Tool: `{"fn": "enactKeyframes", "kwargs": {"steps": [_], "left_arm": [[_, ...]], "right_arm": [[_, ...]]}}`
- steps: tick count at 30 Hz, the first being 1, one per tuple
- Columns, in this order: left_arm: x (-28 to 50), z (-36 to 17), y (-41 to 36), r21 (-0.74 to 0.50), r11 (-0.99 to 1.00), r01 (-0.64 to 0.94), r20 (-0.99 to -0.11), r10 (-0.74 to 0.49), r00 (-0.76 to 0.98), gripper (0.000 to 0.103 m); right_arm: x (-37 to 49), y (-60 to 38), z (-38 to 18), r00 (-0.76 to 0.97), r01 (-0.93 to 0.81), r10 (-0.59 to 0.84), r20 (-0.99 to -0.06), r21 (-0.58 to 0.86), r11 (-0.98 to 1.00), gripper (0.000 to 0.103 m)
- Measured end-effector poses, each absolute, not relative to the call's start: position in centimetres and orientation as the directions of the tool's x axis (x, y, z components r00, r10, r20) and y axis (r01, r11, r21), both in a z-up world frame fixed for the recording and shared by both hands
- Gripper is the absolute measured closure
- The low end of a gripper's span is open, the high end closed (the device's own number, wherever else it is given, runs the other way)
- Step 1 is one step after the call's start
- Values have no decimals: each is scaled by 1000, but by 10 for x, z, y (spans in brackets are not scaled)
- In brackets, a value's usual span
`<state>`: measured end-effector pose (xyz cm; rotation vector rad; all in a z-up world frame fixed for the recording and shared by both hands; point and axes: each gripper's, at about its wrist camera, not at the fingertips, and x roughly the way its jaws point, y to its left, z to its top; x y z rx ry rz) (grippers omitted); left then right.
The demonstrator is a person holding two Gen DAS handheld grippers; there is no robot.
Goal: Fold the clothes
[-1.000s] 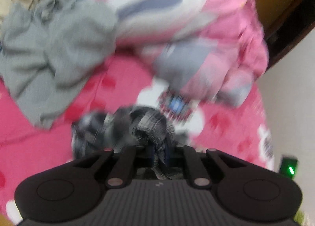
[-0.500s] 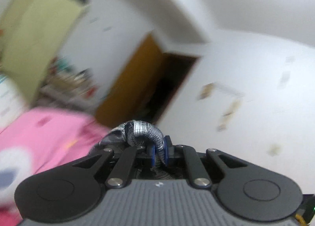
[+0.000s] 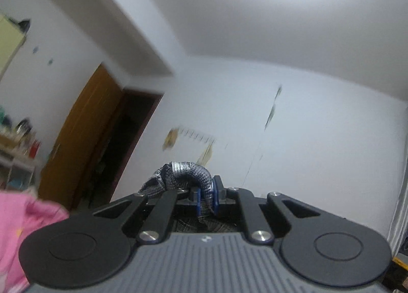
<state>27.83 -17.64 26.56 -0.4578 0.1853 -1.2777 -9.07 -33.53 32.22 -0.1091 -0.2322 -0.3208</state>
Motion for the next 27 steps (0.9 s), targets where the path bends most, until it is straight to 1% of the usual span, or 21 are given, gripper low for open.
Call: {"fn": "enactKeyframes", "kwargs": {"steps": [2, 5, 8, 11, 13, 15, 17, 19, 23, 24, 27], "left_arm": [[281, 238, -165, -444, 250, 860, 41, -954, 298, 94], [287, 184, -140, -479, 327, 814, -90, -941, 325, 94], [307, 93, -109, -525, 458, 717, -272, -889, 368, 94], [324, -14, -72, -542, 605, 583, -471, -793, 385, 94], [335, -80, -43, -523, 695, 493, -583, -714, 389, 94], [355, -143, -8, -485, 775, 407, -677, -626, 386, 94], [365, -195, 20, -451, 825, 339, -736, -559, 382, 94], [376, -240, 49, -410, 869, 278, -785, -491, 377, 94], [384, -277, 114, -328, 911, 251, -823, -406, 398, 94], [376, -279, 132, -315, 917, 243, -830, -391, 398, 94], [364, -310, 173, -279, 938, 206, -860, -340, 382, 93]], "right_arm": [[-84, -323, 299, 942, 294, -286, 173, -20, 956, 97], [-70, -305, 247, 970, 237, -240, 25, 83, 968, 97], [-49, -281, 176, 972, 190, -154, -177, 208, 960, 97], [-20, -257, 94, 926, 153, -22, -377, 320, 935, 97], [3, -236, 31, 867, 132, 76, -493, 373, 918, 97], [29, -210, -33, 798, 110, 172, -578, 420, 901, 97], [70, -185, -85, 728, 85, 270, -631, 473, 877, 97], [101, -156, -131, 665, 39, 344, -662, 491, 870, 97], [152, -107, -190, 560, -103, 484, -672, 523, 846, 97], [161, -96, -203, 540, -130, 510, -670, 532, 837, 97], [173, -68, -250, 505, -175, 547, -668, 541, 823, 97]]}}
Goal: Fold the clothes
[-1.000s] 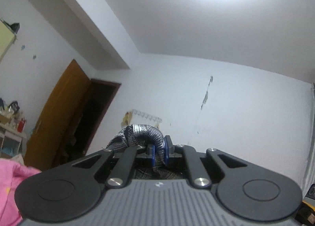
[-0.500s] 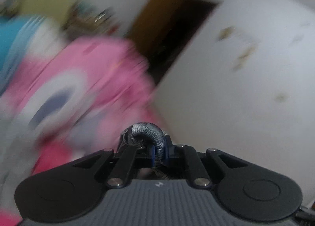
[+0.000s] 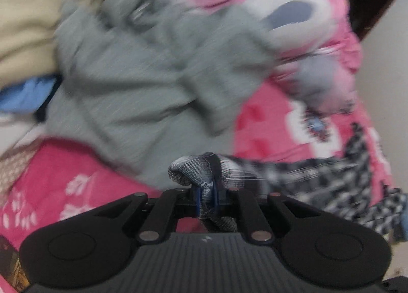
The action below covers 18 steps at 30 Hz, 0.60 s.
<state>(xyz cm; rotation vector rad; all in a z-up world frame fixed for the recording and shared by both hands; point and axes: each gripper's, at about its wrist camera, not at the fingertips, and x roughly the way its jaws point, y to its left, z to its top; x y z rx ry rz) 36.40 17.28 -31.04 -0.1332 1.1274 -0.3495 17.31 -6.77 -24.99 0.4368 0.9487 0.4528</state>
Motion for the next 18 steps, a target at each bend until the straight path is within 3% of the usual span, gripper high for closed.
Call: {"fn": "enactKeyframes", "kwargs": {"steps": [2, 6, 10, 18], "left_arm": [[355, -329, 193, -275, 942, 195, -876, -329, 354, 90], [345, -366, 228, -308, 948, 79, -894, -317, 316, 70], [329, -362, 252, -333, 943, -11, -886, -309, 346, 51], [281, -315, 266, -361, 930, -77, -870, -305, 386, 44]], "right_arm": [[169, -46, -280, 486, -200, 552, -677, 529, 825, 97], [176, -15, -342, 397, -173, 546, -738, 524, 834, 91], [173, -4, -359, 305, -197, 533, -789, 495, 846, 89], [181, -5, -350, 368, -402, 457, -810, 304, 864, 55]]}}
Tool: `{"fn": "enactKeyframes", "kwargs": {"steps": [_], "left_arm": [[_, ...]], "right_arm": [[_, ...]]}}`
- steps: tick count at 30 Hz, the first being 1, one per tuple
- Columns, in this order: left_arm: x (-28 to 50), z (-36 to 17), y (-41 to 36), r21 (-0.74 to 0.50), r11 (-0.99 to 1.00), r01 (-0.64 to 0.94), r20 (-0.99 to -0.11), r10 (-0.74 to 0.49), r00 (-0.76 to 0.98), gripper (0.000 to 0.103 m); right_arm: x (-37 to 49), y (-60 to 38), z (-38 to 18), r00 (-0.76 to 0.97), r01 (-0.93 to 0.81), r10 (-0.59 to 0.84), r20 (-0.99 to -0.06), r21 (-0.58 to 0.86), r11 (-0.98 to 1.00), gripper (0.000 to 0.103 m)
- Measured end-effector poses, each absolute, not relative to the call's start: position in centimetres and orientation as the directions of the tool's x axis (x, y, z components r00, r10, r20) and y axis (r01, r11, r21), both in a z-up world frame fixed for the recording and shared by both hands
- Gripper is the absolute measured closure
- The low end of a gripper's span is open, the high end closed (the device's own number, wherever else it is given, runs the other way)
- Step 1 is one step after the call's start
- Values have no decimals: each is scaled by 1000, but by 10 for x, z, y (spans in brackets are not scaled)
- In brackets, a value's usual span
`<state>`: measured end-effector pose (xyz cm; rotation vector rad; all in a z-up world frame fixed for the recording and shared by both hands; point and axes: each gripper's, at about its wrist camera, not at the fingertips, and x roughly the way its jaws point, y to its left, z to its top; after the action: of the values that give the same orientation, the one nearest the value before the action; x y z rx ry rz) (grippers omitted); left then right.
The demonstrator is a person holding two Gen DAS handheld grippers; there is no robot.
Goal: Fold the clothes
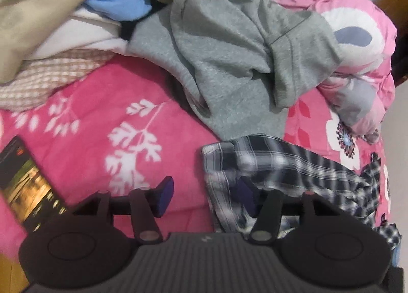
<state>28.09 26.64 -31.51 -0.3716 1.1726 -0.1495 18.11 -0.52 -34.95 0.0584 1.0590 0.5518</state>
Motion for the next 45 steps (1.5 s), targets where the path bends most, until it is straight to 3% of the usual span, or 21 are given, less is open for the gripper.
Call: {"fn": "enactKeyframes", "kwargs": {"steps": [5, 7, 8, 10, 12, 16, 19, 26, 30, 31, 34, 38, 43, 45], "left_arm": [[244, -285, 278, -316, 932, -175, -874, -215, 435, 39], [230, -282, 281, -297, 928, -224, -880, -175, 441, 39], [224, -282, 280, -287, 927, -243, -885, -159, 438, 39], [213, -284, 277, -273, 920, -281, -892, -133, 432, 39], [203, -288, 272, -278, 910, -307, -891, -125, 435, 39], [184, -295, 266, -268, 889, -372, -893, -85, 441, 39], [168, -299, 273, -253, 851, -459, -896, -27, 444, 39], [126, -304, 296, -269, 768, -581, -896, 22, 444, 39], [106, -317, 286, -351, 740, -573, -894, -84, 440, 39], [103, -321, 280, -386, 736, -557, -887, -129, 444, 38], [97, -336, 256, -499, 707, -502, -849, -280, 449, 32], [101, -358, 213, -590, 680, -436, -802, -432, 412, 29], [118, -384, 192, -583, 634, -508, -812, -429, 395, 33], [123, -393, 195, -557, 607, -567, -830, -402, 386, 45]], "right_arm": [[190, 19, -369, 374, -510, 417, -829, 191, 838, 53], [185, 34, -366, 426, -572, 356, -832, 57, 818, 44], [182, 39, -364, 447, -587, 325, -833, 1, 810, 35], [176, 49, -359, 491, -611, 265, -830, -112, 784, 32], [184, 45, -353, 440, -552, 248, -863, -42, 833, 32], [211, 21, -347, 275, -233, 259, -926, 198, 952, 22], [211, 23, -333, 301, -134, 269, -915, 238, 962, 21], [200, 39, -294, 405, -273, 391, -827, 298, 915, 18], [193, -7, -281, 374, -351, 592, -714, 482, 803, 18], [191, -22, -281, 359, -386, 602, -713, 473, 792, 18], [184, -69, -286, 308, -473, 546, -779, 372, 798, 18], [174, -143, -298, 280, -551, 324, -904, 126, 825, 22], [165, -215, -298, 309, -625, 147, -940, -84, 776, 31], [165, -234, -302, 313, -645, 97, -945, -136, 752, 32]]}}
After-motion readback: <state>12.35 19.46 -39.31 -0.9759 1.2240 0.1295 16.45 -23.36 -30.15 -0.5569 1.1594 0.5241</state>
